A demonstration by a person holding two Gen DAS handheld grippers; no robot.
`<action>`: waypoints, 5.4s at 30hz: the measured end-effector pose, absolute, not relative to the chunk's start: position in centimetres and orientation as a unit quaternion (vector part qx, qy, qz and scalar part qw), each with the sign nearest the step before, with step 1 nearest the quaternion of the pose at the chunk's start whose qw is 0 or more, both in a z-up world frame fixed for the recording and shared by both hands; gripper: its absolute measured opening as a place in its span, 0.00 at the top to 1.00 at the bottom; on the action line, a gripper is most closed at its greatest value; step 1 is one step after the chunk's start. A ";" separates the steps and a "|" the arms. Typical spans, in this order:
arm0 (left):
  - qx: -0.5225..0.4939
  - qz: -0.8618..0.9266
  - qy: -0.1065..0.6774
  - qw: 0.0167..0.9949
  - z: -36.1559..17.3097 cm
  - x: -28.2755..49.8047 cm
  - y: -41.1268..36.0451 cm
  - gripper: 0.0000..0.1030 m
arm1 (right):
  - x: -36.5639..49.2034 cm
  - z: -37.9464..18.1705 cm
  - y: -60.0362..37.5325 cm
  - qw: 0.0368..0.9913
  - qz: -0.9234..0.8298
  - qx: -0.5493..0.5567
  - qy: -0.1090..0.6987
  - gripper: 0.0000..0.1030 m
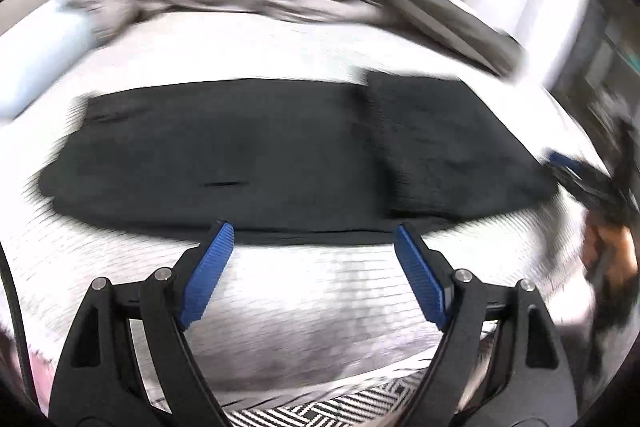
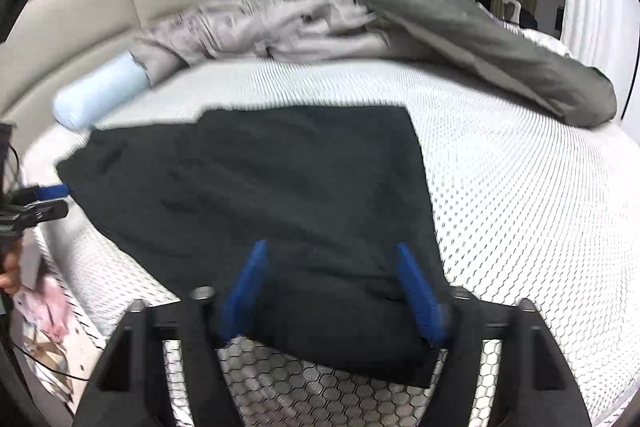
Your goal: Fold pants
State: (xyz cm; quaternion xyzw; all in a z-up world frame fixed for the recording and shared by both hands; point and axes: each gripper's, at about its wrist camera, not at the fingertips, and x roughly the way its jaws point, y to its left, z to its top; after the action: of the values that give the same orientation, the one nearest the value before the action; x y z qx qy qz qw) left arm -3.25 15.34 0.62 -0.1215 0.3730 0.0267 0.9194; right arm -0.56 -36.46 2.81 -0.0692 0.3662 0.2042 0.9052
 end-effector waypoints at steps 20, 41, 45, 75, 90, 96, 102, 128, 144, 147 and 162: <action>-0.431 0.172 0.288 0.838 -2.7 -0.4 35.7 0.83 | 3.1 1.8 -42.3 0.909 0.184 0.047 0.370 0.16; -0.113 -0.244 0.405 0.874 10.8 9.0 -6.4 0.73 | 2.3 3.2 -45.6 0.927 0.138 0.065 0.342 0.16; -0.090 -0.260 0.407 0.871 9.1 5.9 -6.5 0.68 | 2.2 2.9 -46.6 0.926 0.131 0.081 0.344 0.16; -0.130 -0.035 0.398 0.907 1.7 1.7 15.7 0.35 | 9.7 1.4 -35.0 0.830 0.316 0.173 0.425 0.94; -0.098 -0.027 0.400 0.911 2.9 2.0 13.2 0.34 | 10.7 -2.0 -40.0 0.809 0.285 0.224 0.462 0.58; -0.100 -0.036 0.380 0.919 4.1 2.3 11.1 0.34 | 10.6 -3.7 -42.0 0.765 0.331 0.306 0.460 0.52; -0.062 -0.072 0.386 0.918 4.1 3.9 7.1 0.34 | 11.2 -3.7 -40.3 0.749 0.353 0.306 0.470 0.52; -0.019 -0.084 0.403 0.911 1.7 4.5 4.9 0.33 | 11.7 -3.3 -39.2 0.741 0.355 0.296 0.487 0.51; -0.030 -0.049 0.392 0.918 2.7 4.2 6.2 0.33 | 13.4 -3.6 -36.7 0.766 0.327 0.289 0.473 0.85; -0.051 -0.040 0.378 0.923 3.8 3.6 7.8 0.33 | 12.1 -0.4 -37.2 0.776 0.343 0.284 0.446 0.86; -0.017 -0.053 0.377 0.924 4.4 3.7 8.2 0.33 | 9.3 0.6 -39.6 0.847 0.249 0.178 0.435 0.69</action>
State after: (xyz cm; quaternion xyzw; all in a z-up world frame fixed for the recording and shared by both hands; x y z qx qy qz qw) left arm 3.68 8.22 4.36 -0.0170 0.3771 -0.0531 0.9245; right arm 9.31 -39.62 0.59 0.1777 0.4345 0.2493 0.8470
